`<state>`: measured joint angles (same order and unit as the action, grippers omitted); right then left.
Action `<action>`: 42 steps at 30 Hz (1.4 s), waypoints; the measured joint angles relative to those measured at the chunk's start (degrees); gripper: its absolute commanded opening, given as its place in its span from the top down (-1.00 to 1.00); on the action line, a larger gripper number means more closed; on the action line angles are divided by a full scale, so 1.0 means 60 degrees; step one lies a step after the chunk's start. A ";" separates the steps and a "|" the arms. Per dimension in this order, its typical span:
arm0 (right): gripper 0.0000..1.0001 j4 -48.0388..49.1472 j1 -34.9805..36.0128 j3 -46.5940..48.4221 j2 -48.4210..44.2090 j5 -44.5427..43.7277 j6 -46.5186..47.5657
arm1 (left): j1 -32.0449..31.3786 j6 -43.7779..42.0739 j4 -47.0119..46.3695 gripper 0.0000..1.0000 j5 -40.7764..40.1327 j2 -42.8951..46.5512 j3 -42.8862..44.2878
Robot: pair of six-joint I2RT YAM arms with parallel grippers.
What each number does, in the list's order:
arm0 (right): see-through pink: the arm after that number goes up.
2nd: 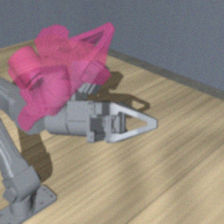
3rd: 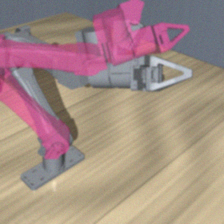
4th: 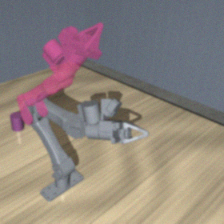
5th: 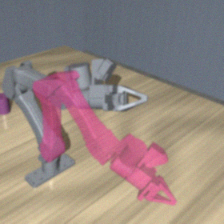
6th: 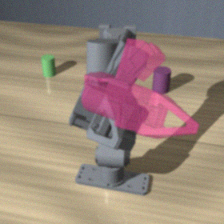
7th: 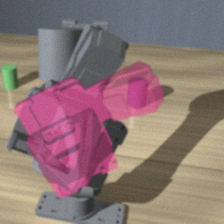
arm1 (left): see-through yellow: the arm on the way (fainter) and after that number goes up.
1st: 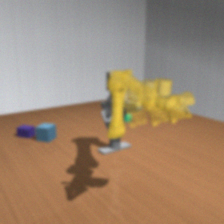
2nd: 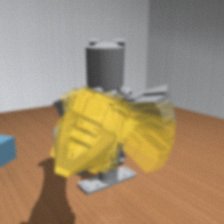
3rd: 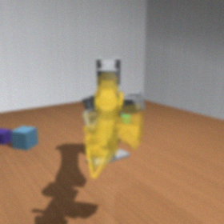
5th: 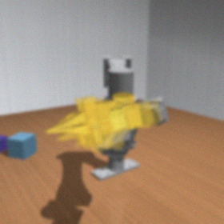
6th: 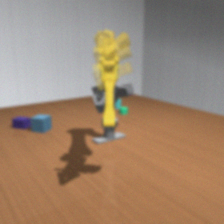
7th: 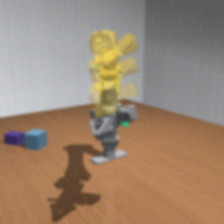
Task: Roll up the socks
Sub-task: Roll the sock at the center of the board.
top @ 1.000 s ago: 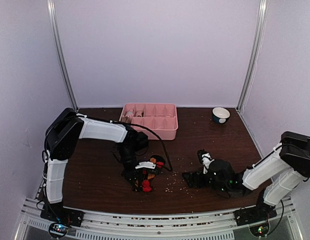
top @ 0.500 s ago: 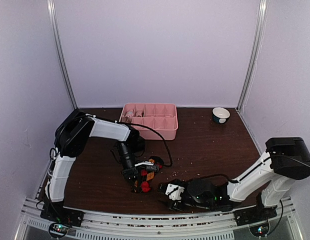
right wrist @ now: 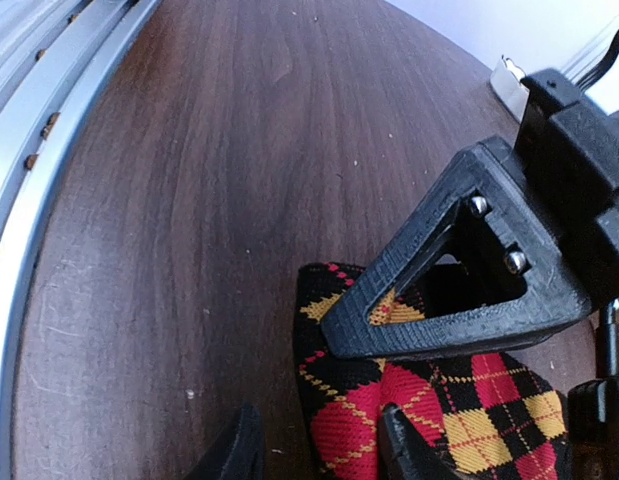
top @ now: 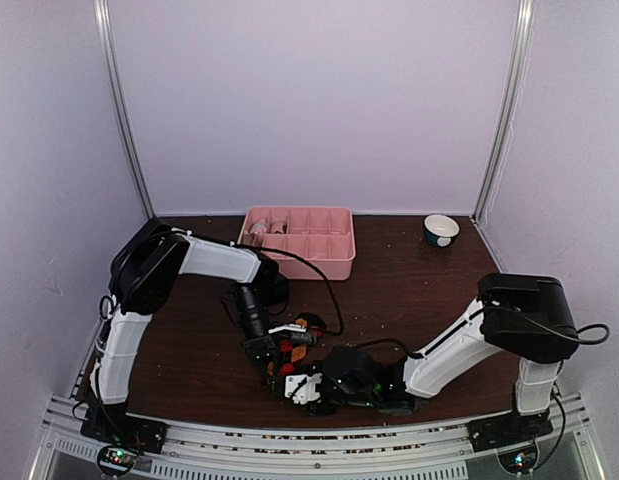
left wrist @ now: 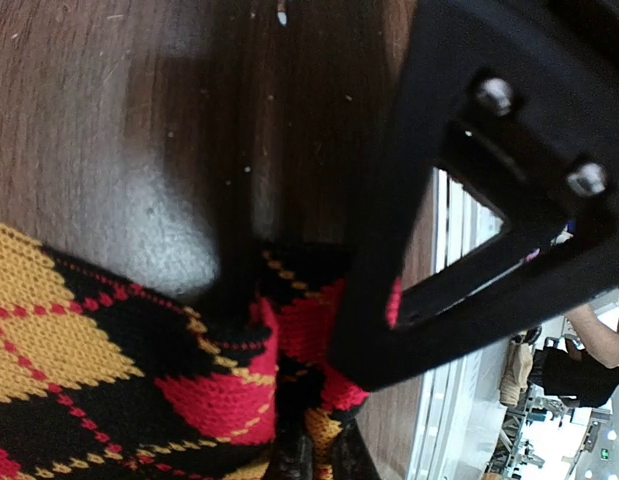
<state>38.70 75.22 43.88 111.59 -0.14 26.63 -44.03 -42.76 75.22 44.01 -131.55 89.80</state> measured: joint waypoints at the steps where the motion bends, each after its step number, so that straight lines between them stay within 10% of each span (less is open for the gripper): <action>1: 0.34 -0.0087 -0.0066 0.0080 0.0073 0.0055 0.0040 | 0.0000 0.0000 0.0000 1.00 -0.0004 0.0000 0.0000; 9: 0.77 -0.0444 -0.0339 0.0543 0.0357 0.0284 0.0197 | 0.0000 -0.0080 0.0029 0.86 -0.0018 0.0004 0.0000; 11: 1.00 -0.0539 -0.0346 0.0579 0.0375 0.0361 0.0160 | 0.0000 -0.0157 0.0000 0.49 -0.0044 0.0047 -0.0018; 12: 1.00 -0.0576 -0.0353 0.0583 0.0375 0.0419 0.0171 | 0.0000 -0.0208 -0.0044 0.05 -0.0069 0.0084 -0.0044; 13: 1.00 -0.0586 -0.0368 0.0583 0.0375 0.0477 0.0131 | 0.0000 -0.0157 -0.0106 -0.81 -0.0102 0.0171 -0.0109; 14: 1.00 -0.0597 -0.0393 0.0583 0.0368 0.0550 0.0029 | 0.0007 -0.0098 -0.0240 -0.94 -0.0182 0.0353 -0.0233; 35: 1.00 -0.0718 -0.2200 0.0353 0.0244 0.4550 -0.5439 | 0.0404 0.0885 -0.4390 -0.96 -0.1916 0.4411 -0.3031; 42: 1.00 -0.1155 -0.2871 0.1545 0.1184 0.6149 -0.7340 | -0.0248 0.0481 -0.4834 -0.45 -0.2226 0.4696 -0.3603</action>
<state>31.77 58.00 53.15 118.69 36.75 -17.41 -45.52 -39.88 46.22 30.65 -103.37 68.18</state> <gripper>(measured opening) 0.036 0.778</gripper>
